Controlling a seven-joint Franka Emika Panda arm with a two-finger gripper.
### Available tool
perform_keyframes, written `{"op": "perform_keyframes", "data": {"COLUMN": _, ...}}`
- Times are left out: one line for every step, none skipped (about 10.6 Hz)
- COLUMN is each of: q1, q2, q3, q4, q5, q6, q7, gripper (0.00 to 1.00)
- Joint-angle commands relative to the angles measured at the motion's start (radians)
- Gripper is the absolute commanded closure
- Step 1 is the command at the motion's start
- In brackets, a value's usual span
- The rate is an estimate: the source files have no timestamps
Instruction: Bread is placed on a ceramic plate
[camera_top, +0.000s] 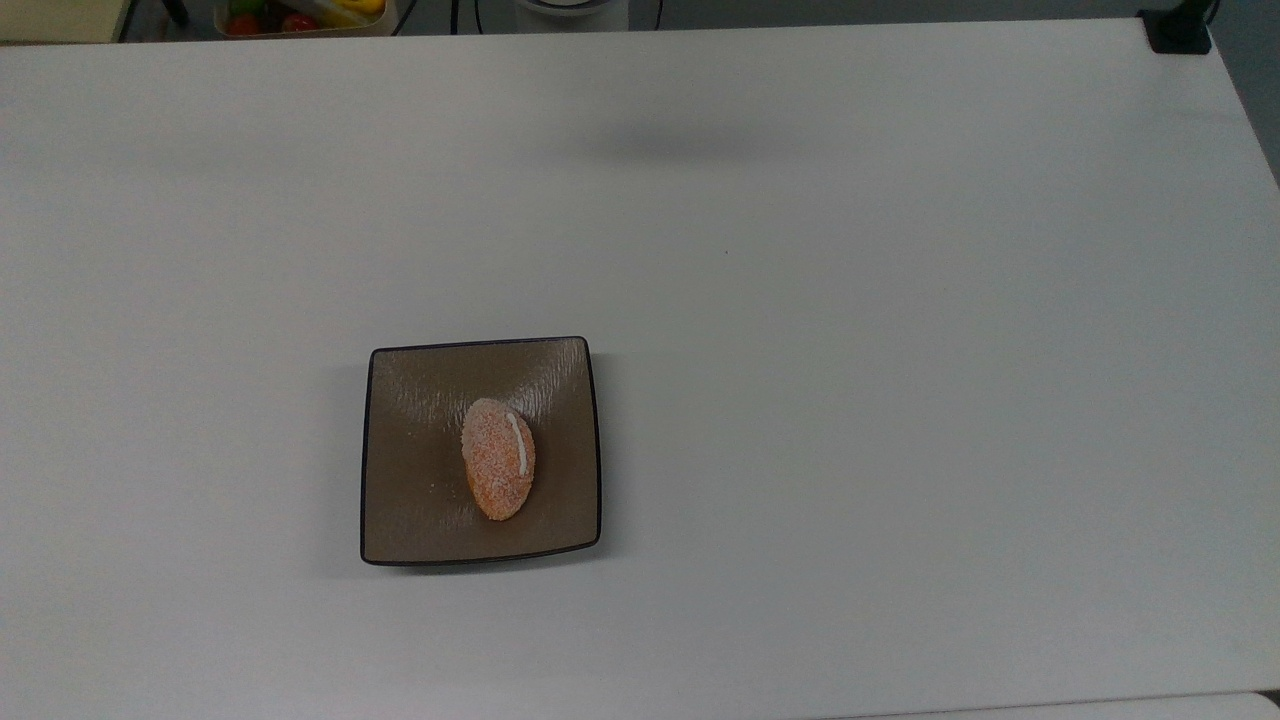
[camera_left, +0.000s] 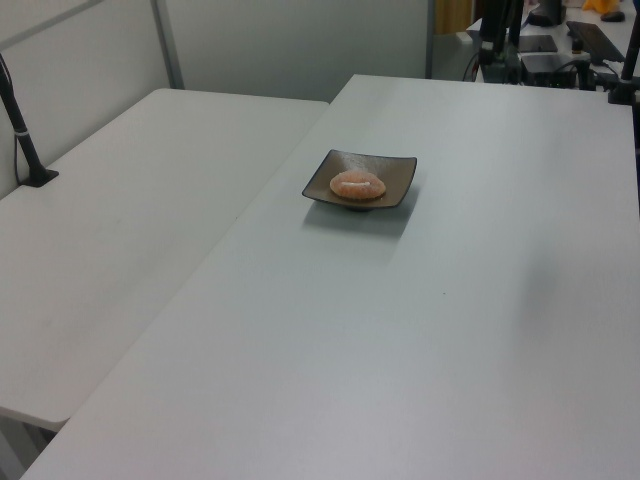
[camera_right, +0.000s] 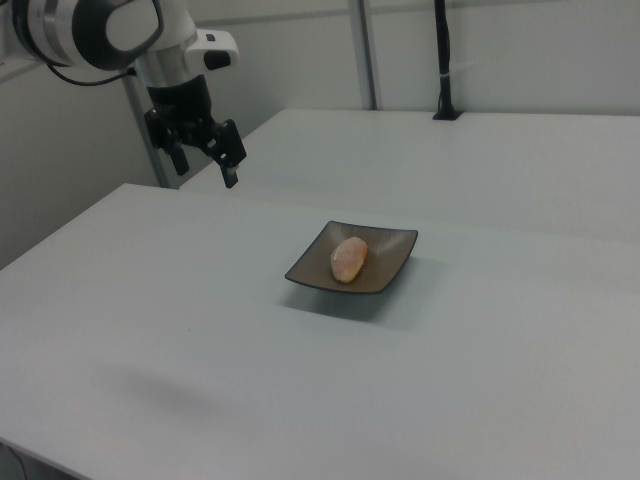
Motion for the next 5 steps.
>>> {"op": "perform_keyframes", "data": {"q1": 0.009, "q2": 0.012, "q3": -0.006, "q4": -0.029, "q5": 0.010, "q6": 0.089, "q7": -0.081, "gripper": 0.00}}
{"op": "perform_keyframes", "data": {"q1": 0.004, "q2": 0.019, "q3": -0.006, "q4": -0.027, "q5": 0.012, "q6": 0.089, "q7": -0.081, "gripper": 0.00}}
{"op": "perform_keyframes", "data": {"q1": 0.004, "q2": 0.020, "q3": -0.006, "q4": -0.026, "q5": 0.012, "q6": 0.089, "q7": -0.081, "gripper": 0.00}}
{"op": "perform_keyframes", "data": {"q1": 0.003, "q2": 0.020, "q3": -0.006, "q4": -0.024, "q5": 0.012, "q6": 0.089, "q7": -0.081, "gripper": 0.00}}
{"op": "perform_keyframes", "data": {"q1": 0.004, "q2": 0.022, "q3": -0.006, "q4": -0.026, "q5": 0.009, "q6": 0.089, "q7": -0.081, "gripper": 0.00}}
